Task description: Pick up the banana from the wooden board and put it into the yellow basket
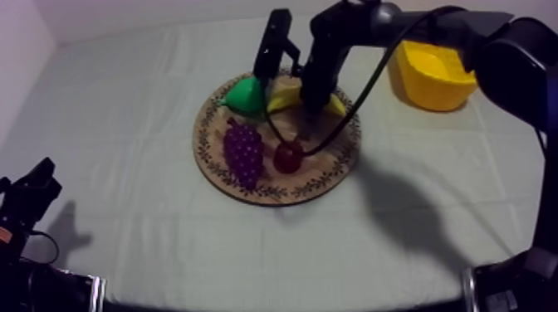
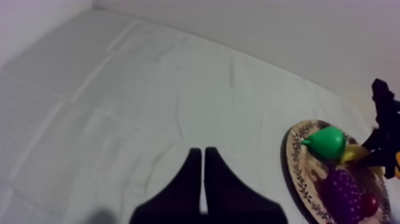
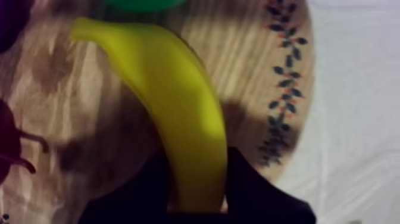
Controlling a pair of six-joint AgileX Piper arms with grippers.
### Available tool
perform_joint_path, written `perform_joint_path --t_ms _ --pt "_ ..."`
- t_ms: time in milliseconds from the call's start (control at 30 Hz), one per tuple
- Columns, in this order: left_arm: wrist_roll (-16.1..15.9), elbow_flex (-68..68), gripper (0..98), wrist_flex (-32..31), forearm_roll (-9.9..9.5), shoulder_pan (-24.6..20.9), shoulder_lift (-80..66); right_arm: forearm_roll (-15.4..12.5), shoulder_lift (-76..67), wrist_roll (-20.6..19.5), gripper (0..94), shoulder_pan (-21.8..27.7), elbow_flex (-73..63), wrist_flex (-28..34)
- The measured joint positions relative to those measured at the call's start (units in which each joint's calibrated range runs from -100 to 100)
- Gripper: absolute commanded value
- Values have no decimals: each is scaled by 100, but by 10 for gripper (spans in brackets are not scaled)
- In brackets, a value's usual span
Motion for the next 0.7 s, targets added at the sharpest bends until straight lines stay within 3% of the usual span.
perform_joint_path --t_ms 700 --pt "0 0 1 0 0 0 0 -21 -702 285 233 982 -1133 1355"
